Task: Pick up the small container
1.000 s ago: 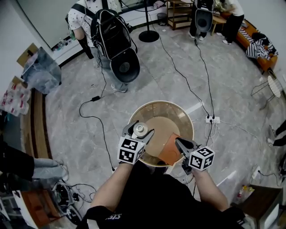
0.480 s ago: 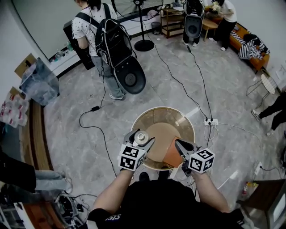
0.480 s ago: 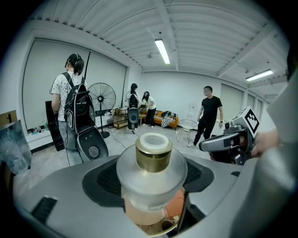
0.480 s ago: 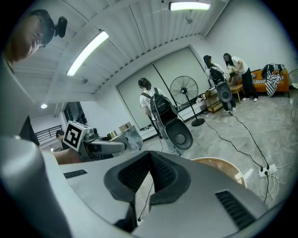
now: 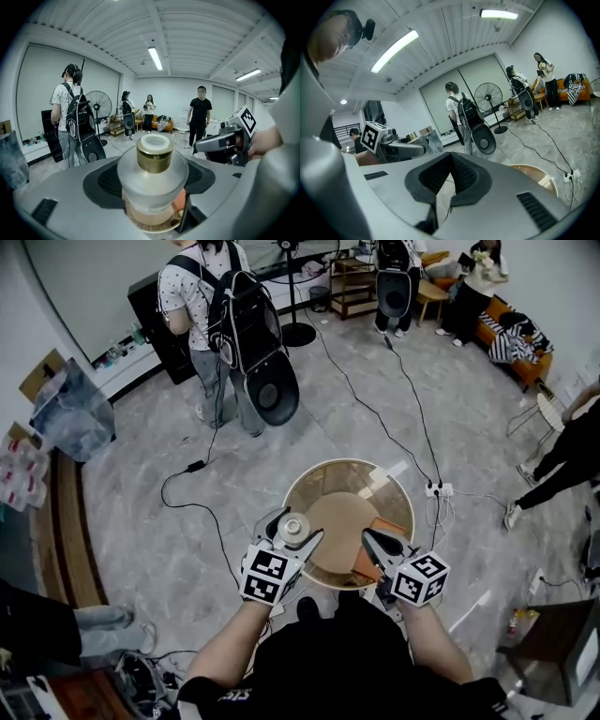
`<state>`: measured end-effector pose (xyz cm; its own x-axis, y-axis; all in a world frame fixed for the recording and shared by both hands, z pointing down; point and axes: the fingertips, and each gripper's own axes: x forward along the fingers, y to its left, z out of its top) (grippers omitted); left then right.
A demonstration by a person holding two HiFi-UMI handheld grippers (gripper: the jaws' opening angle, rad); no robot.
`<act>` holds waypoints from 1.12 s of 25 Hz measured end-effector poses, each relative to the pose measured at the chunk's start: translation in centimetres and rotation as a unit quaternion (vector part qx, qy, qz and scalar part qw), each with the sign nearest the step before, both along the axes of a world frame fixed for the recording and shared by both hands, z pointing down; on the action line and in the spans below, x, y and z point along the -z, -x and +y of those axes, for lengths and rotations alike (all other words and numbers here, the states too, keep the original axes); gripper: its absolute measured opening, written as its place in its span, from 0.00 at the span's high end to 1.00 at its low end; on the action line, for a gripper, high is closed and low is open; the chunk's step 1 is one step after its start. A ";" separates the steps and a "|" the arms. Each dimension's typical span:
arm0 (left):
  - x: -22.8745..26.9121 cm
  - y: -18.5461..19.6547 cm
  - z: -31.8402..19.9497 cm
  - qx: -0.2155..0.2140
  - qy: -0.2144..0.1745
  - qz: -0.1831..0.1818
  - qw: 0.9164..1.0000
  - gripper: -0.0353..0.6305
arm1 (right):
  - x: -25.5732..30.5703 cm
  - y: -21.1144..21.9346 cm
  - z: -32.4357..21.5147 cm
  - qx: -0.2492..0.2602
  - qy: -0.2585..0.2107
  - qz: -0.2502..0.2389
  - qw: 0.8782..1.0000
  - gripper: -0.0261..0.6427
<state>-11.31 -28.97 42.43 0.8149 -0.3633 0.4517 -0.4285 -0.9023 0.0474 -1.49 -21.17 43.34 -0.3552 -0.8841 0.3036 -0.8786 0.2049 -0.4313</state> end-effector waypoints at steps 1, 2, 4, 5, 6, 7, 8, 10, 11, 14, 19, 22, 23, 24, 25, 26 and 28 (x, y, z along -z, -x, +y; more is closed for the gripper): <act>0.1 0.6 -0.3 0.001 -0.001 0.001 1.000 0.43 | 0.3 0.5 -0.2 0.000 -0.004 -0.001 1.000 0.94; 0.2 1.1 -0.5 0.003 -0.001 0.002 1.000 0.43 | 0.5 1.0 -0.2 0.001 -0.008 -0.001 1.000 0.94; 0.5 2.1 -0.8 0.011 0.002 0.004 1.000 0.43 | 0.9 1.7 -0.2 0.007 -0.015 0.005 1.000 0.94; 0.8 2.5 -0.8 0.014 0.003 0.005 1.000 0.43 | 1.2 1.9 -0.2 0.011 -0.022 0.012 1.000 0.94; 1.1 2.8 -0.9 0.017 0.002 0.006 1.000 0.43 | 1.5 2.0 -0.2 0.016 -0.031 0.019 0.999 0.94; 1.3 3.0 -1.1 0.021 0.000 0.006 1.000 0.43 | 1.9 1.9 -0.2 0.019 -0.042 0.027 0.999 0.94; 1.6 3.2 -1.2 0.026 -0.001 0.007 1.000 0.43 | 2.4 1.6 -0.3 0.019 -0.051 0.034 0.998 0.94; 1.9 3.3 -1.5 0.037 -0.001 0.008 0.999 0.43 | 3.3 0.8 -0.4 0.015 -0.065 0.042 0.997 0.94; 2.1 3.3 -1.6 0.042 -0.001 0.008 0.999 0.43 | 3.7 0.3 -0.4 0.016 -0.073 0.044 0.996 0.94; 2.5 2.7 -1.6 0.052 -0.004 0.011 0.999 0.43 | 4.9 -1.5 -0.1 0.020 -0.093 0.054 0.994 0.94; 2.8 2.4 -1.1 0.065 -0.005 0.017 0.998 0.43 | 6.2 -3.0 0.9 0.024 -0.106 0.075 0.991 0.94; 2.4 2.0 -0.4 0.065 -0.004 0.012 0.998 0.43 | 6.3 -3.4 1.6 0.025 -0.110 0.089 0.990 0.94; 2.2 1.8 -0.1 0.064 -0.003 0.011 0.998 0.43 | 6.2 -3.6 1.9 0.025 -0.110 0.091 0.989 0.94; 2.1 1.5 0.2 0.063 -0.002 0.011 0.998 0.43 | 6.1 -3.8 2.2 0.024 -0.110 0.092 0.989 0.94; 2.1 1.2 0.4 0.061 -0.002 0.011 0.998 0.43 | 6.0 -3.9 2.4 0.023 -0.110 0.092 0.989 0.94; 2.2 0.9 0.6 0.060 -0.002 0.012 0.998 0.43 | 5.9 -4.1 2.6 0.023 -0.109 0.091 0.990 0.94; 2.4 0.5 1.0 0.056 -0.002 0.014 0.998 0.43 | 5.8 -4.1 3.0 0.022 -0.107 0.087 0.990 0.94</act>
<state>-11.78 -27.97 40.00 0.7816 -0.4541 0.4277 -0.5247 -0.8494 0.0569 2.62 -18.18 37.56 -0.3540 -0.9195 0.1707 -0.9240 0.3157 -0.2160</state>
